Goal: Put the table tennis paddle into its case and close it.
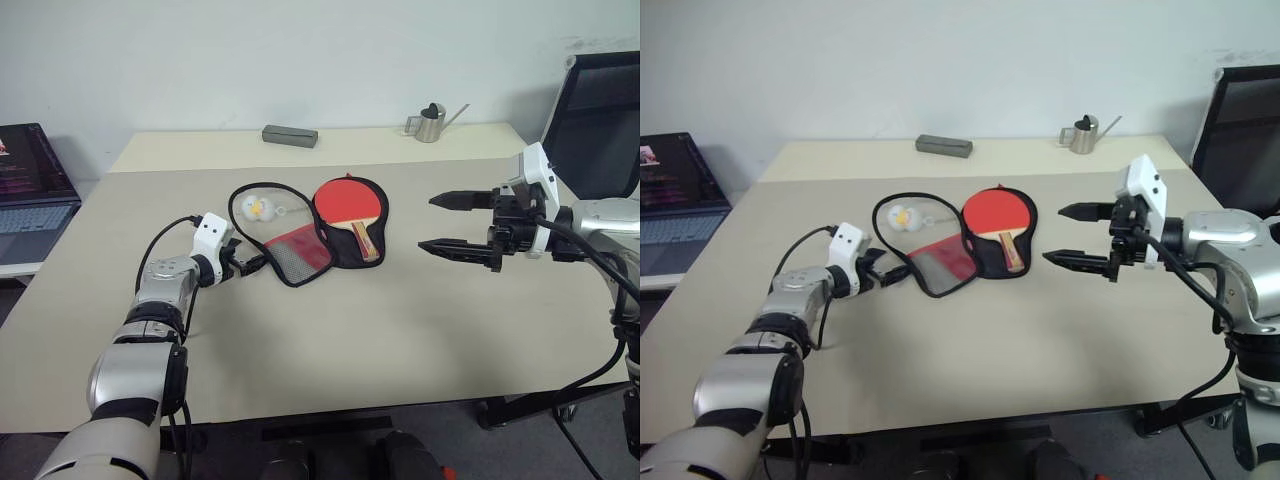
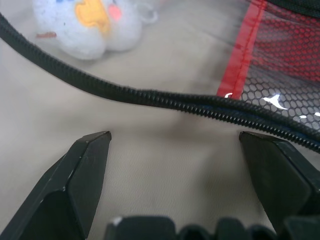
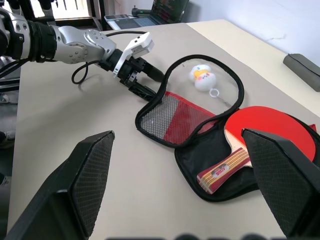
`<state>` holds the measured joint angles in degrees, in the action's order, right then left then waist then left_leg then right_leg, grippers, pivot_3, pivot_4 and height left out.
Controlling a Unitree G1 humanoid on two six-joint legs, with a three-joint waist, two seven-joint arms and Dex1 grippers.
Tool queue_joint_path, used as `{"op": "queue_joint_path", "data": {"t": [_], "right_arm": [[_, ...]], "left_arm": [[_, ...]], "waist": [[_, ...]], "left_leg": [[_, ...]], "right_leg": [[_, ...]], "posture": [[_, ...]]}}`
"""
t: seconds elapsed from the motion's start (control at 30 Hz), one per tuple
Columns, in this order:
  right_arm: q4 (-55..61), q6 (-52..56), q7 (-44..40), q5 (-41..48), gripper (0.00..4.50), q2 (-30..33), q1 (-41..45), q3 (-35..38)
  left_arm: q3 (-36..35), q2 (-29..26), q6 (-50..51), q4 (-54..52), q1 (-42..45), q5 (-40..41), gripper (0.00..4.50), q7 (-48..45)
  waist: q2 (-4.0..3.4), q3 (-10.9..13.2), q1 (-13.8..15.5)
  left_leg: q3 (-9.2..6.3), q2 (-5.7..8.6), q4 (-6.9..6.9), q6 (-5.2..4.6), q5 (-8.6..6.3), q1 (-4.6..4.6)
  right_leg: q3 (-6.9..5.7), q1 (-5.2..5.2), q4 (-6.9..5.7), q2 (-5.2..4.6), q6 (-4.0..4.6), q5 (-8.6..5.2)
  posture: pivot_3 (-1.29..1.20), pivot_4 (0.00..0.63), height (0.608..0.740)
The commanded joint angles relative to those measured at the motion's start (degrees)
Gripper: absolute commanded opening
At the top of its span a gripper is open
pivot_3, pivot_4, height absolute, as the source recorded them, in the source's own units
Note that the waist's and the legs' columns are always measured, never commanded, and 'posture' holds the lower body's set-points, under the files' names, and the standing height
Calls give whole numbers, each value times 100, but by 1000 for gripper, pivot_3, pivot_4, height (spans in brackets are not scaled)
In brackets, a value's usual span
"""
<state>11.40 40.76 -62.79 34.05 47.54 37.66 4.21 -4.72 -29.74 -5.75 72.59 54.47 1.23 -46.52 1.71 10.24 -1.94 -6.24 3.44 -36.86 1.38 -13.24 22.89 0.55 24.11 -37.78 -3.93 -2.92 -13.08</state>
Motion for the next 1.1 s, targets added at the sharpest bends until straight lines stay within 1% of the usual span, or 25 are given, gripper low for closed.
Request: {"op": "queue_joint_path", "data": {"t": [0.03, 0.2, 0.3, 0.4, 0.47, 0.63, 0.73, 0.83, 0.97, 1.1], "right_arm": [[283, 75, 47, 196, 4449, 166, -9, 309], [502, 195, 198, 329, 4449, 261, -196, 485], [635, 280, 294, 414, 4449, 299, -284, 566], [886, 456, 474, 547, 4449, 370, -454, 748], [1033, 548, 579, 633, 4449, 396, -538, 822], [1588, 967, 976, 989, 4449, 527, -939, 1266], [1950, 1282, 1195, 1262, 4449, 652, -1319, 1656], [2118, 1431, 1401, 1464, 4449, 685, -1475, 1823], [2127, 1416, 1580, 1563, 4449, 665, -1499, 1765], [1925, 1246, 1689, 1462, 4449, 526, -1324, 1476]], "left_arm": [[-27, 26, -144, -75, 510, -9, 4500, -136], [122, 216, -191, 37, 1037, -183, 4500, -252], [154, 319, -206, 114, 1197, -254, 4500, -239], [214, 619, -203, 229, 1436, -369, 4500, -14], [226, 724, -216, 272, 1494, -425, 4500, 70], [266, 1184, -212, 371, 1625, -592, 4500, 293], [274, 1577, -218, 417, 1787, -663, 4500, 499], [271, 1800, -234, 431, 1851, -700, 4500, 484], [242, 1894, -299, 407, 1807, -690, 4500, 150], [191, 1722, -370, 361, 1643, -624, 4500, -284]], "waist": [[3, 2, 24], [6, 3, 31], [6, 4, 30], [8, 5, 20], [9, 6, 22], [11, 7, 41], [16, 9, 60], [19, 11, 71], [19, 11, 21], [19, 11, 6]], "left_leg": [[-1, 0, -4, 0, 0, 3], [-1, 5, -7, 0, 0, 5], [1, 5, -6, -1, -1, 5], [2, 4, -6, -2, -1, 5], [1, 4, -6, -2, -1, 6], [3, 5, -7, -2, -1, 5], [3, 7, -7, -3, -1, 6], [2, 8, -9, -3, -1, 8], [10, 3, -8, -3, -2, 3], [13, 1, -8, -3, -1, 0]], "right_leg": [[-3, 0, 0, 0, -1, 1], [-3, -2, 4, -3, -5, 2], [-3, -4, 5, -4, -6, 2], [-1, -3, 5, -3, -6, 2], [-4, -3, 4, -3, -7, 2], [-2, -5, 5, -5, -8, 2], [-1, -5, 5, -6, -9, 3], [-3, -6, 7, -7, -14, 2], [2, -6, 8, -5, -37, -11], [5, -6, 4, -2, -38, -12]], "posture": [[0, 150, 740], [0, 150, 740], [0, 150, 740], [0, 150, 740], [0, 150, 740], [0, 150, 740], [0, 150, 740], [0, 150, 740], [0, 150, 740], [0, 150, 740]]}}
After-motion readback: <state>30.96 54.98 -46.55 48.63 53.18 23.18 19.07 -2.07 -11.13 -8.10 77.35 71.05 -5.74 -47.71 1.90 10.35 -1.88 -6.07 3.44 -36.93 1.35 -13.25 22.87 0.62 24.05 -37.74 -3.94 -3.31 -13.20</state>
